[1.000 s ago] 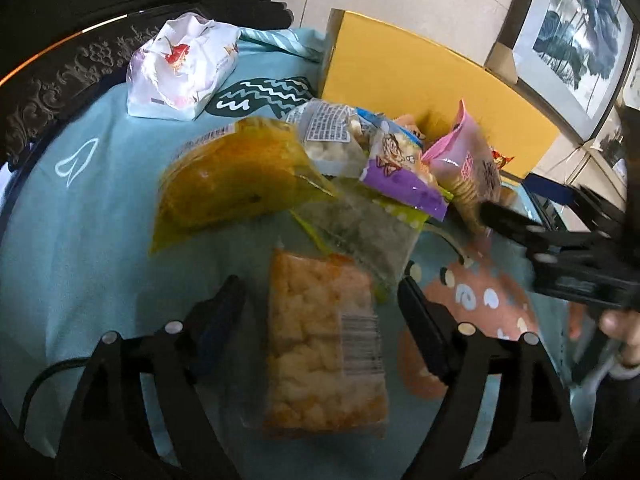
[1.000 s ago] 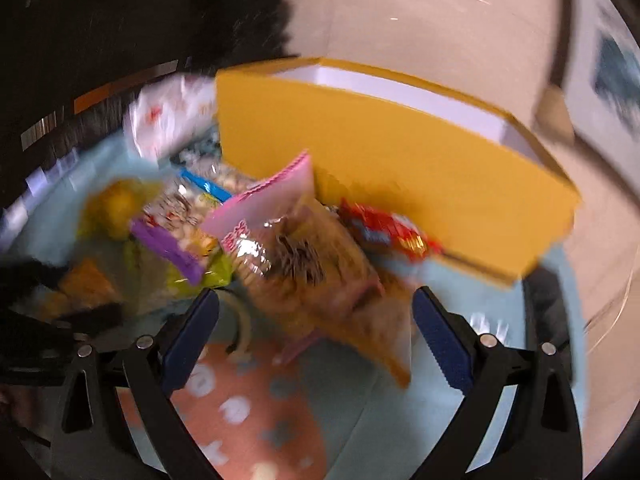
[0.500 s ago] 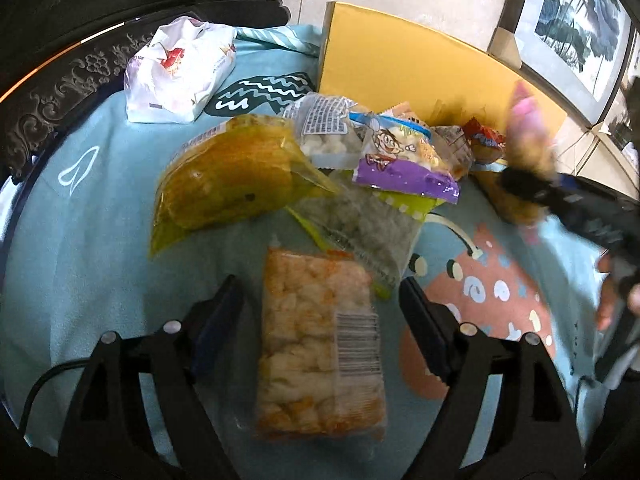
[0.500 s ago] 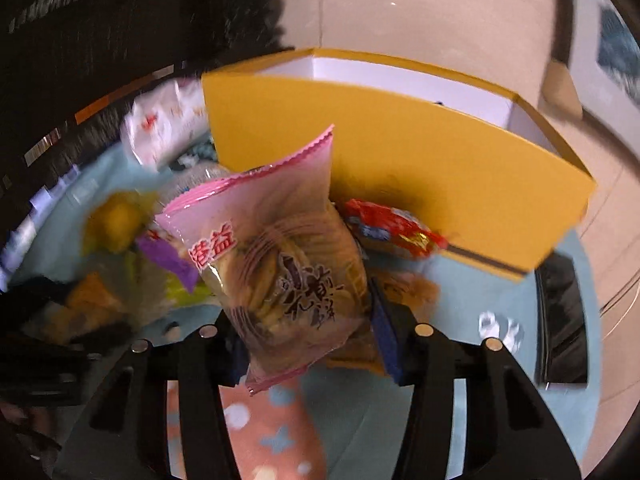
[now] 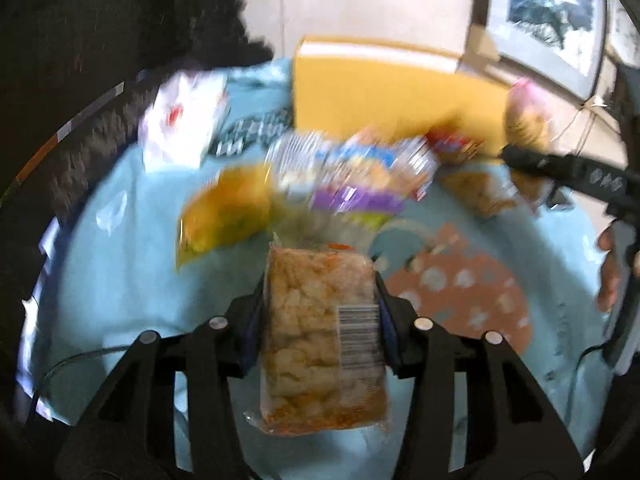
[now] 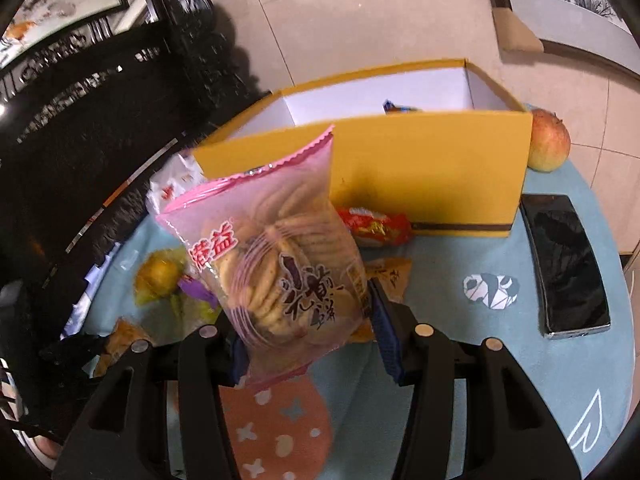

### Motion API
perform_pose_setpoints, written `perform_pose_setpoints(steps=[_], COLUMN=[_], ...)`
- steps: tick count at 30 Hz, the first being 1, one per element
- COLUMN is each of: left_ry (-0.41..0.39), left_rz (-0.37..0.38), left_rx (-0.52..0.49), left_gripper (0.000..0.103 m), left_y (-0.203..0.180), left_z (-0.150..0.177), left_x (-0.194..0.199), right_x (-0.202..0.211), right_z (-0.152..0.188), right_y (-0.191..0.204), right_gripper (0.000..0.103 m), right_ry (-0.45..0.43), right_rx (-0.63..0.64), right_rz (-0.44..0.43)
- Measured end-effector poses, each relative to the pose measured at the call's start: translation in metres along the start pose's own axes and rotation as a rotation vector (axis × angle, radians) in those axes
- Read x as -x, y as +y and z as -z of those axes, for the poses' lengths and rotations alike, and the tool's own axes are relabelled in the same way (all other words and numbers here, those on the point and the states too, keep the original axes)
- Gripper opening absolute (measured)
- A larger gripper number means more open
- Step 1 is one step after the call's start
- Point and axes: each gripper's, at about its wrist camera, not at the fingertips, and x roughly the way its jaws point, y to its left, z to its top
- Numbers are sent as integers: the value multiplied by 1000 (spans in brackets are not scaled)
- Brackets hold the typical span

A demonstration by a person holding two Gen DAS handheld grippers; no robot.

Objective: Organize snacks
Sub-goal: 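Carry the rice cake pack to the box with left tool while right carries pink biscuit bag, then grasp the yellow bread bag with the left tool while the right tool grasps the brown snack bag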

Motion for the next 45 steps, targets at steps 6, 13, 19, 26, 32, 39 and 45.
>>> perform_pose_setpoints(steps=[6, 13, 19, 26, 32, 39, 45], left_ry=[-87, -143, -176, -142, -100, -73, -82], left_rz=[55, 107, 109, 91, 61, 62, 47], left_rx=[-38, 43, 92, 82, 126, 179, 161], left_gripper=[48, 48, 48, 48, 99, 99, 101], left_y=[-28, -40, -51, -67, -57, -34, -19], left_z=[-55, -137, -206, -241, -233, -210, -170], left_x=[19, 4, -29, -89, -117, -95, -54], right_x=[16, 33, 18, -42, -65, -28, 13], right_z=[-6, -39, -95, -137, -125, -107, -80], right_y=[-3, -12, -32, -51, -59, -54, -45], right_gripper=[53, 53, 53, 54, 78, 90, 99], right_ry=[-55, -119, -167, -140, -115, -160, -198], right_rx=[-33, -26, -13, -15, -37, -100, -179], right_rz=[-26, 48, 146, 254, 324, 270, 233])
